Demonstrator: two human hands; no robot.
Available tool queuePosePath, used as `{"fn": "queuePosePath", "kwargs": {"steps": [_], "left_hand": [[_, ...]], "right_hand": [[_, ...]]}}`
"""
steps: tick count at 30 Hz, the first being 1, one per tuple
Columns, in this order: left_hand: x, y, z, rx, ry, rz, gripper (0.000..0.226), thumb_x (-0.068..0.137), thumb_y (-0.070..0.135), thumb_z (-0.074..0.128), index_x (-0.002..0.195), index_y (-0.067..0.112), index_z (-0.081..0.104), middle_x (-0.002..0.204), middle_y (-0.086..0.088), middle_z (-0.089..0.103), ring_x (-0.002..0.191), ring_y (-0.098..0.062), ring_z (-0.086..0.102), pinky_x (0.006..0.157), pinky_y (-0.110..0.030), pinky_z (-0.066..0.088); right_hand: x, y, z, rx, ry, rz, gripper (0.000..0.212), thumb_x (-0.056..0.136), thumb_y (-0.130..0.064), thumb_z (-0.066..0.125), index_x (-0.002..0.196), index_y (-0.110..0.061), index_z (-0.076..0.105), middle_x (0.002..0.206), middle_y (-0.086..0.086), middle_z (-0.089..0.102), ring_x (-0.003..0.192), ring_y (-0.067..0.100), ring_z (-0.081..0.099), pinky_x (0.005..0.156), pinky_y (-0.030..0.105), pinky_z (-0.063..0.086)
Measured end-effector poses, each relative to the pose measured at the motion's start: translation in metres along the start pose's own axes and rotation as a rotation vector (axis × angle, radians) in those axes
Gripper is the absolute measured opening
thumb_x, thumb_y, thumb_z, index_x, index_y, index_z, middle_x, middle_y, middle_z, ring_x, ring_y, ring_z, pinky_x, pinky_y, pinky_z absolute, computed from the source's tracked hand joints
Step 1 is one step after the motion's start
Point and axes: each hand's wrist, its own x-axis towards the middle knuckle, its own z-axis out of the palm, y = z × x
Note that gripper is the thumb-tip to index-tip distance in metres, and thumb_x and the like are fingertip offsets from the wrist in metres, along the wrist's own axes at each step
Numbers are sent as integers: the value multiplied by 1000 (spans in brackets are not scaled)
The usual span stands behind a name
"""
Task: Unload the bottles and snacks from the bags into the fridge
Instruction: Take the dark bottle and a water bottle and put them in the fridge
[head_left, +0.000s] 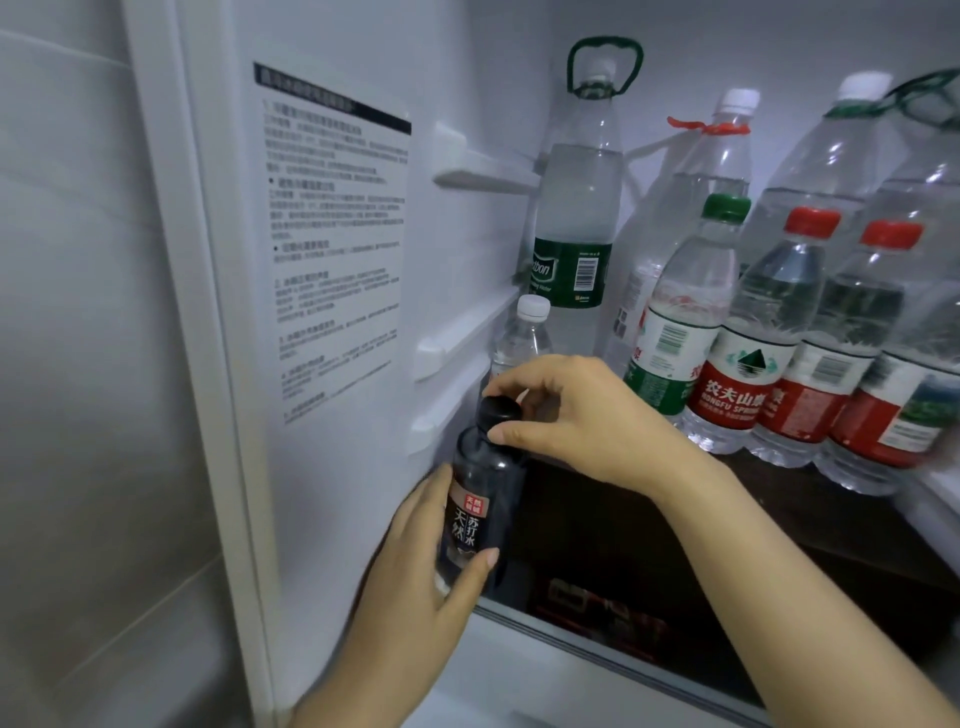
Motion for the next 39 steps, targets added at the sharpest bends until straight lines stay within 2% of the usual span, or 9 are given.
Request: {"fn": "queuePosePath", "kwargs": {"steps": [4,7,12,15,19,24,29,36,39], "left_hand": [[-11,4,-6,155,52,203,49,86,28,63,129,43,44,131,30,36,120,4,48,98,-9,39],[-10,1,-6,311,-27,263,36,89,42,49,123,33,52,121,28,40,103,5,52,88,-6,41],[-4,-8,-1,321,-56,200,37,88,46,43,120,31,55,115,29,43,101,6,51,86,-12,45],[0,-7,1,293,-75,182,32,93,35,51,124,31,51,113,29,42,105,6,49,90,-13,44],[7,-5,7,262,-59,148,30,92,29,54,122,31,50,108,28,42,107,6,47,90,-9,41],[16,-9,15,219,-29,119,26,90,32,56,116,33,49,105,25,43,102,3,50,89,-20,48],[27,-10,23,170,-39,74,33,88,39,57,118,33,44,109,25,41,108,6,46,93,-12,41],[43,-8,32,165,-46,0,41,89,36,58,125,22,44,117,12,41,108,3,45,93,-7,37],[42,-8,32,147,-49,-12,38,89,33,59,124,21,47,116,13,43,108,4,46,96,-13,40]], "right_hand": [[2,1,1,-15,10,-5,33,79,-29,76,110,-24,69,97,-10,66,81,5,61,77,26,52],[4,0,2,-18,11,-13,32,79,-28,75,110,-22,69,96,-8,65,80,6,59,74,21,49],[8,-1,4,-33,-2,-36,31,81,-24,74,111,-22,68,98,-10,63,80,6,58,72,17,47],[14,1,6,-56,-1,-35,29,82,-22,73,111,-20,68,99,-8,62,83,9,58,73,18,46],[22,6,4,-70,-14,-5,32,82,-22,73,114,-22,67,103,-8,63,89,12,59,81,28,51],[25,11,5,-106,5,9,33,83,-23,71,116,-23,66,105,-7,63,88,12,60,82,31,51],[34,20,6,-162,42,40,34,85,-22,69,119,-21,65,108,-2,63,90,15,59,84,34,51],[43,32,10,-182,85,65,33,86,-23,68,119,-22,65,110,0,63,89,17,58,85,37,51],[41,35,11,-169,94,64,37,86,-25,68,123,-23,63,114,0,63,89,14,58,86,35,51]]}}
